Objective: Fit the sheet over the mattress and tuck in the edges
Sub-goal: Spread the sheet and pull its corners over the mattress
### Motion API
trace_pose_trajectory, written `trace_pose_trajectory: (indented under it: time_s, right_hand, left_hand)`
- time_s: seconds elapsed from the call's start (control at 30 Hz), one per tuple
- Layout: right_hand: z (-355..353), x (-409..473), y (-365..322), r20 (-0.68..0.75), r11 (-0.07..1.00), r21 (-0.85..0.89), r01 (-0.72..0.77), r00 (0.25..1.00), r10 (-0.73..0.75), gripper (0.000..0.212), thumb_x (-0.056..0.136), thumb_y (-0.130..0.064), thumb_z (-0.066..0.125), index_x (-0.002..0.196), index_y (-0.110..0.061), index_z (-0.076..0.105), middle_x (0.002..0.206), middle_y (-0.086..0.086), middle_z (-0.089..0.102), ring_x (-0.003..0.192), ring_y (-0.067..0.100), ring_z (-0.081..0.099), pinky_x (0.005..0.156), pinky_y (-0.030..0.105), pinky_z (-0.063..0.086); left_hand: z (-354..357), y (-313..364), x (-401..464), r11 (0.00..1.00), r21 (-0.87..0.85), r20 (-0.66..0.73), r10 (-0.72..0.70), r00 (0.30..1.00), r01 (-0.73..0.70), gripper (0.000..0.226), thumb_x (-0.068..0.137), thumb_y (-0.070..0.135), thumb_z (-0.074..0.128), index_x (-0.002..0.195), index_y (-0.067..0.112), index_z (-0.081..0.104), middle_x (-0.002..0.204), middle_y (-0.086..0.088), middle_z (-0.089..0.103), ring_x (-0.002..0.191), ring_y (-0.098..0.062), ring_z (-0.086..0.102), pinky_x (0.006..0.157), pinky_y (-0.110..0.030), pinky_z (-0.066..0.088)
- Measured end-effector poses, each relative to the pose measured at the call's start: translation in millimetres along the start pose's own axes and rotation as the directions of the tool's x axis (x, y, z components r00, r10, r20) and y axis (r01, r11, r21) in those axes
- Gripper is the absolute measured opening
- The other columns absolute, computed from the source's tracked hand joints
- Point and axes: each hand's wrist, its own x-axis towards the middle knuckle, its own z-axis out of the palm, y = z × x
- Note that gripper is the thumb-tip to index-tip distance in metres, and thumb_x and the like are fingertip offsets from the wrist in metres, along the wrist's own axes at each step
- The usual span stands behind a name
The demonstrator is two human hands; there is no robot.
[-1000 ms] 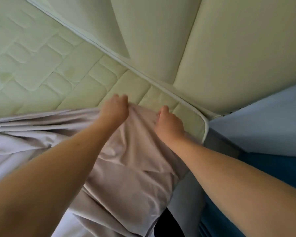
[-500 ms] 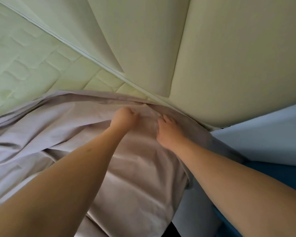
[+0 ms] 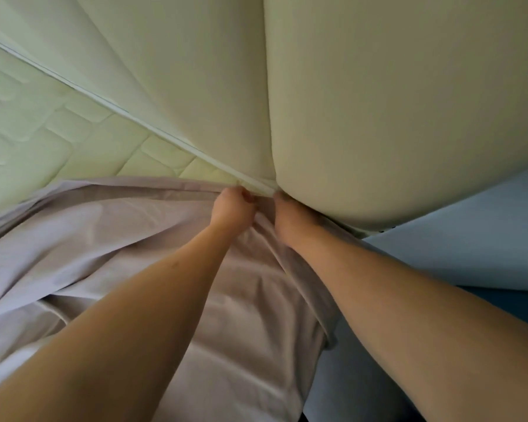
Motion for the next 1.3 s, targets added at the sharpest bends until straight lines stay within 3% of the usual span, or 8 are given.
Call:
trace_pose_trajectory:
  time_s: [0.23,0.33,0.5,0.6,0.73,0.97,1.2,1.3]
  right_hand:
    - [4,-27,0,-0.222,0.953,0.301,0.034,0.974,0.036,0.029,0.098,-0.015,0.053,0.125,-0.007,0.054,0.122,0.021,0.064,0.114,0.039,0.063,0.09,0.043,0.053]
    - [22,-51,1,-0.36,0.939,0.286,0.194,0.929,-0.082,0.012,0.096,-0.011,0.055,0.108,-0.011,0.054,0.1,0.017,0.068,0.092,0.038,0.066,0.072,0.04,0.051]
    - [31,-43,22,-0.286,0.984,-0.013,0.18,0.942,-0.176,0.072,0.088,-0.024,0.059,0.155,-0.019,0.031,0.151,0.007,0.048,0.141,0.028,0.042,0.117,0.049,0.032]
    - [33,-41,25,-0.298,0.989,0.024,0.147,0.945,-0.134,0.071,0.084,-0.024,0.062,0.15,-0.019,0.038,0.148,0.007,0.049,0.139,0.03,0.043,0.116,0.048,0.033]
    - [37,-46,26,-0.395,0.99,0.037,0.135,0.912,-0.109,0.037,0.073,-0.017,0.062,0.11,-0.017,0.061,0.117,0.007,0.059,0.112,0.034,0.055,0.098,0.046,0.045]
    - [36,-34,28,-0.214,0.999,0.038,0.012,0.977,-0.004,0.076,0.084,-0.034,0.056,0.154,-0.015,0.034,0.159,0.006,0.038,0.148,0.026,0.032,0.122,0.045,0.026]
    - [13,-72,60,-0.438,0.989,0.14,0.053,0.899,0.014,0.024,0.086,-0.027,0.043,0.094,-0.015,0.062,0.094,0.009,0.068,0.089,0.033,0.064,0.073,0.039,0.048]
    - [35,-104,93,-0.367,0.879,0.413,-0.238,0.84,0.4,0.025,0.081,-0.003,0.055,0.107,-0.005,0.056,0.107,0.017,0.061,0.098,0.039,0.058,0.084,0.048,0.05]
  left_hand:
    - [-6,10,-12,0.629,-0.433,0.437,-0.48,0.761,0.646,0.043,0.089,0.053,0.061,0.079,0.011,0.065,0.065,-0.006,0.064,0.05,-0.021,0.056,0.05,-0.024,0.048]
    - [-12,11,7,0.644,-0.612,0.275,-0.371,0.887,0.459,0.017,0.092,0.017,0.058,0.099,0.004,0.066,0.087,-0.011,0.072,0.067,-0.023,0.067,0.056,-0.031,0.057]
    - [-29,-2,22,0.488,-0.836,0.2,-0.154,0.968,0.251,0.044,0.061,0.0,0.051,0.1,0.01,0.071,0.091,-0.002,0.071,0.082,-0.019,0.062,0.066,-0.026,0.049]
    - [-22,-36,15,0.939,-0.341,-0.002,0.038,0.999,-0.037,0.062,0.065,0.011,0.05,0.123,0.018,0.07,0.125,0.0,0.065,0.112,-0.02,0.059,0.095,-0.032,0.048]
    - [-9,-32,3,0.779,0.353,0.07,0.53,0.845,-0.518,0.046,0.083,0.029,0.042,0.118,0.017,0.068,0.13,-0.004,0.061,0.117,-0.034,0.057,0.097,-0.045,0.05]
    - [11,9,-2,0.685,0.498,0.381,0.377,0.844,-0.532,0.068,0.092,0.035,0.049,0.157,0.032,0.029,0.161,0.002,0.032,0.149,-0.025,0.028,0.118,-0.045,0.027]
    - [29,12,-56,0.709,0.479,0.287,0.43,0.856,-0.517,0.056,0.092,0.042,0.056,0.145,0.026,0.045,0.148,-0.002,0.045,0.134,-0.03,0.046,0.107,-0.047,0.038]
    - [38,15,-73,0.702,0.548,0.278,0.361,0.89,-0.456,0.061,0.091,0.062,0.055,0.137,0.023,0.049,0.136,-0.005,0.051,0.127,-0.033,0.05,0.102,-0.047,0.042]
